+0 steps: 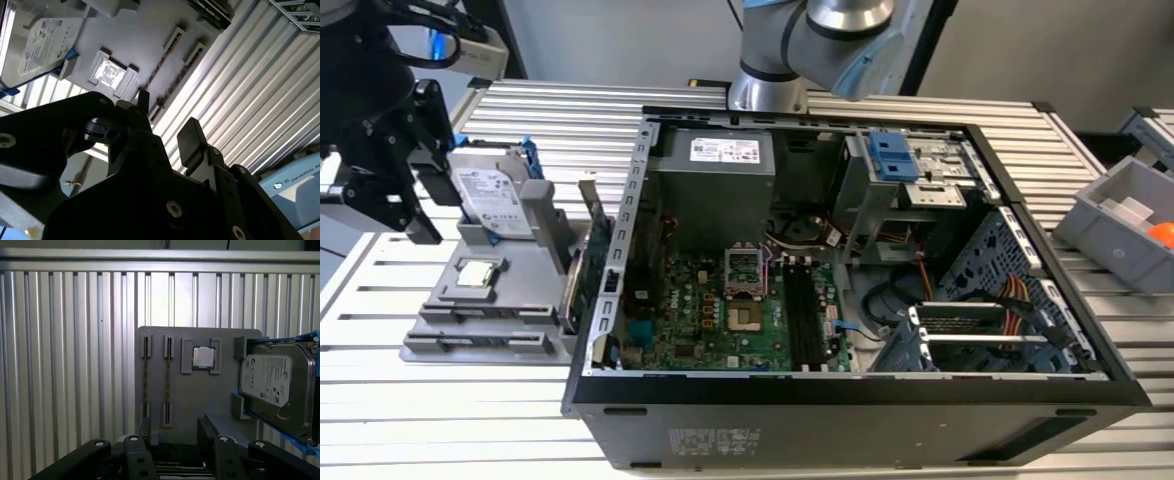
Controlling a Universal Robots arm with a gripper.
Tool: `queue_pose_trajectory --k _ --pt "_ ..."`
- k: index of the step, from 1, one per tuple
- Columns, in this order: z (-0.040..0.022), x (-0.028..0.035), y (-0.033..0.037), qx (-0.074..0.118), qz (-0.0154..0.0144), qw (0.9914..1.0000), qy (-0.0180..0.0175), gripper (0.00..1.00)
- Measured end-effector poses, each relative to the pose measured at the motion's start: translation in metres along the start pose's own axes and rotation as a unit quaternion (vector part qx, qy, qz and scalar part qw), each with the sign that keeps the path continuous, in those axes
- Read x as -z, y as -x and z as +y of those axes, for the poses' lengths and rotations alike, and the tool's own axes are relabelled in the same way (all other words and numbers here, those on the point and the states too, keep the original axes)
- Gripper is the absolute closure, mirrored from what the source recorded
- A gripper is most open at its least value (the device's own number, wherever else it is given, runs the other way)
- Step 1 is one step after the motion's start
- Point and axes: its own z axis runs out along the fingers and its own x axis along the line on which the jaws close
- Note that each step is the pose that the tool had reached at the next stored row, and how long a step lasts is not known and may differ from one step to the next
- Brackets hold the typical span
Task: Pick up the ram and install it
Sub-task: 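Pick up the ram and move it above insertion slot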
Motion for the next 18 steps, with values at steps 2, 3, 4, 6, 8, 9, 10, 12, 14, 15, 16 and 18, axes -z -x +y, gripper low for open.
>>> queue_pose_trajectory --k 2,3,4,6,8,9,10,12,14,15,16,18 --pt "0.0001 -0.0023 0.0000 0.000 0.0000 1.00000 -0.0001 0.00" --pt "0.0001 -0.0034 -0.0001 -0.001 0.0000 1.00000 -0.0001 0.00" --pt "0.0001 -0.0046 -0.0001 -0.001 0.0001 1.00000 0.0000 0.00" --pt "0.0002 -0.0071 -0.0001 -0.001 0.0002 1.00000 -0.0001 0.00" --pt "0.0002 -0.0095 -0.0002 -0.001 0.0003 1.00000 0.0000 0.00" --pt "0.0003 -0.0107 -0.0002 -0.001 0.0003 1.00000 0.0000 0.00" --pt "0.0003 -0.0119 -0.0002 -0.001 0.0003 1.00000 0.0000 0.00" --pt "0.0004 -0.0145 -0.0002 -0.001 0.0003 1.00000 -0.0001 0.00" --pt "0.0006 -0.0170 -0.0003 -0.001 0.0003 1.00000 -0.0001 0.00" --pt "0.0007 -0.0181 -0.0003 -0.001 0.0004 1.00000 0.0000 0.00" --pt "0.0008 -0.0194 -0.0004 -0.001 0.0004 1.00000 0.0000 0.00" --pt "0.0010 -0.0218 -0.0004 -0.001 0.0004 1.00000 0.0000 0.00"
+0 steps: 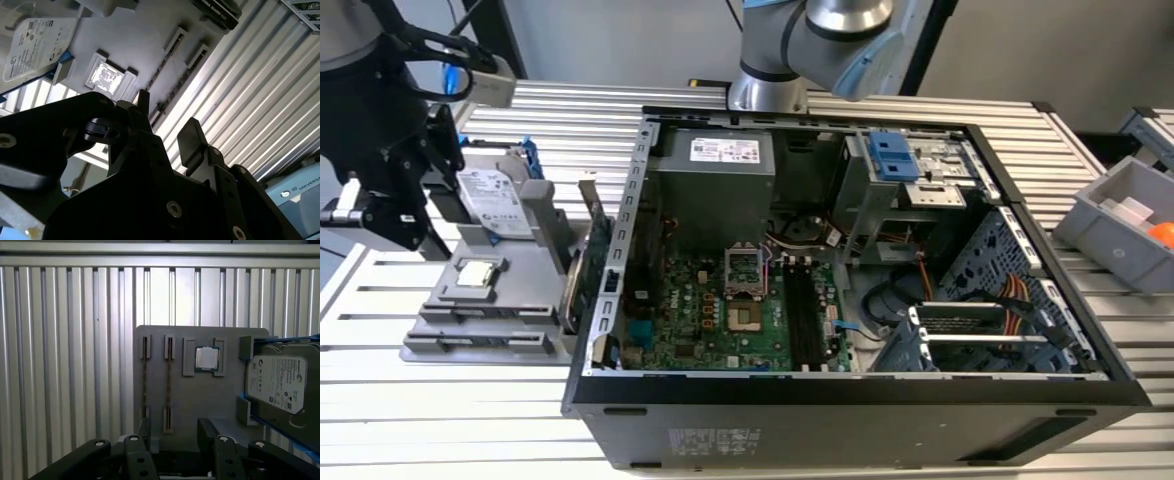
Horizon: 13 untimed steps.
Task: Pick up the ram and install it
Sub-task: 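Pick up the ram and move it above insertion slot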
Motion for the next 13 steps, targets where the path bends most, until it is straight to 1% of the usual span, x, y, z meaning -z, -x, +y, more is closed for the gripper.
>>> queue_pose_trajectory --k 13 --pt "0.0016 -0.0134 -0.0020 0.000 0.0000 1.00000 0.0000 0.00"
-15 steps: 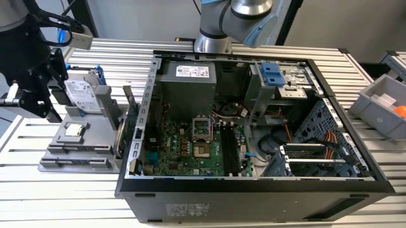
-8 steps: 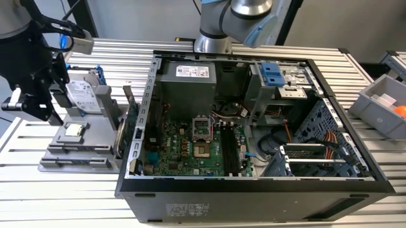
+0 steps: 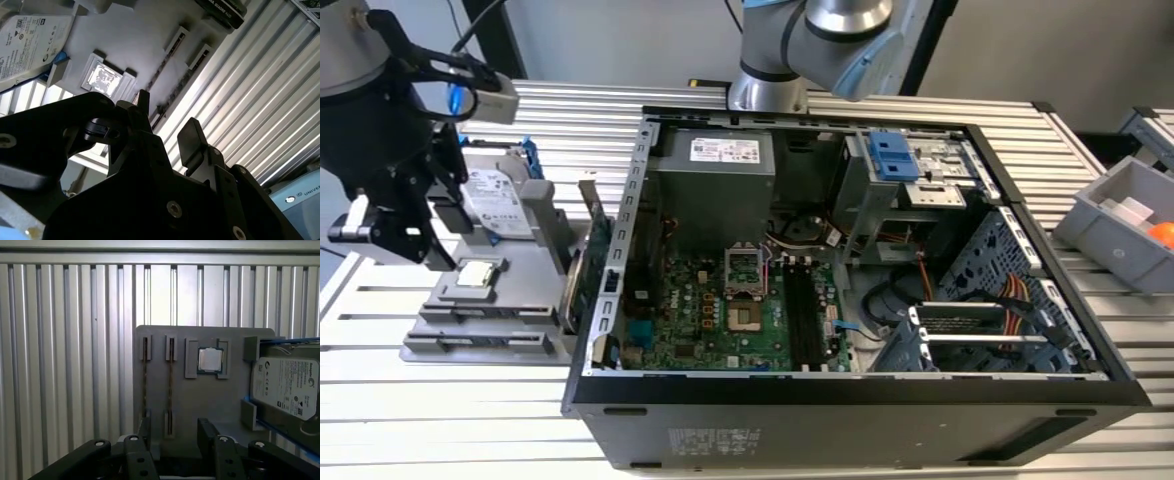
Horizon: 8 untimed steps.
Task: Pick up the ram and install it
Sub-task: 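Pick up the ram and move it above insertion slot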
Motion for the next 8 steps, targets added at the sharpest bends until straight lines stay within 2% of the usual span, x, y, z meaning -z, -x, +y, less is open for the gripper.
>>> queue_pose_trajectory --k 8 --pt "0.0005 -0.0078 -0.0019 0.000 0.0000 1.00000 0.0000 0.00"
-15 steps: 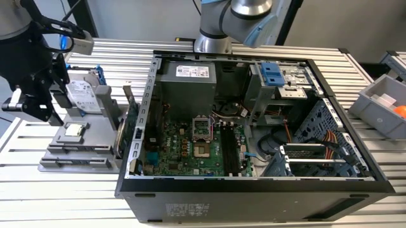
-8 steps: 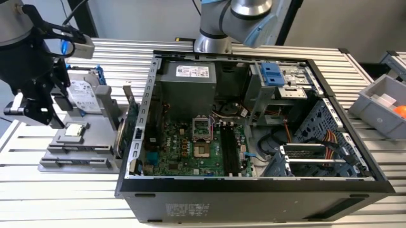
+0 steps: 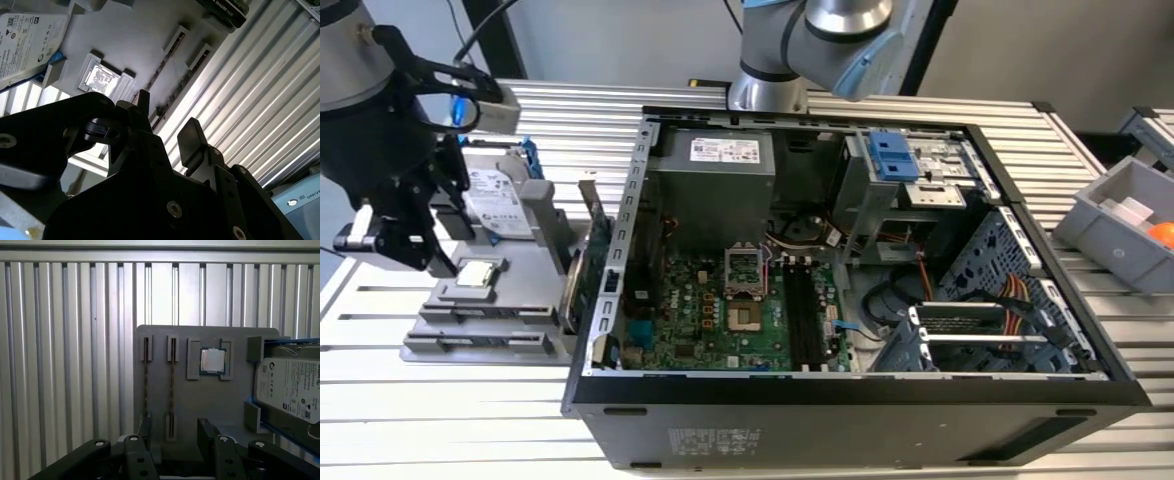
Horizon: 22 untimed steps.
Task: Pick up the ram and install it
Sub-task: 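Pick up the ram and move it above insertion slot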
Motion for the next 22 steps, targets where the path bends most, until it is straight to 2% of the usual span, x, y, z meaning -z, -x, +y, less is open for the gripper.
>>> queue_pose_trajectory --k 14,22 --pt "0.0009 -0.0169 -0.0064 0.000 0.0001 1.00000 0.0001 0.00" --pt "0.0013 -0.0271 -0.0142 0.001 0.0000 1.00000 0.0000 0.00"
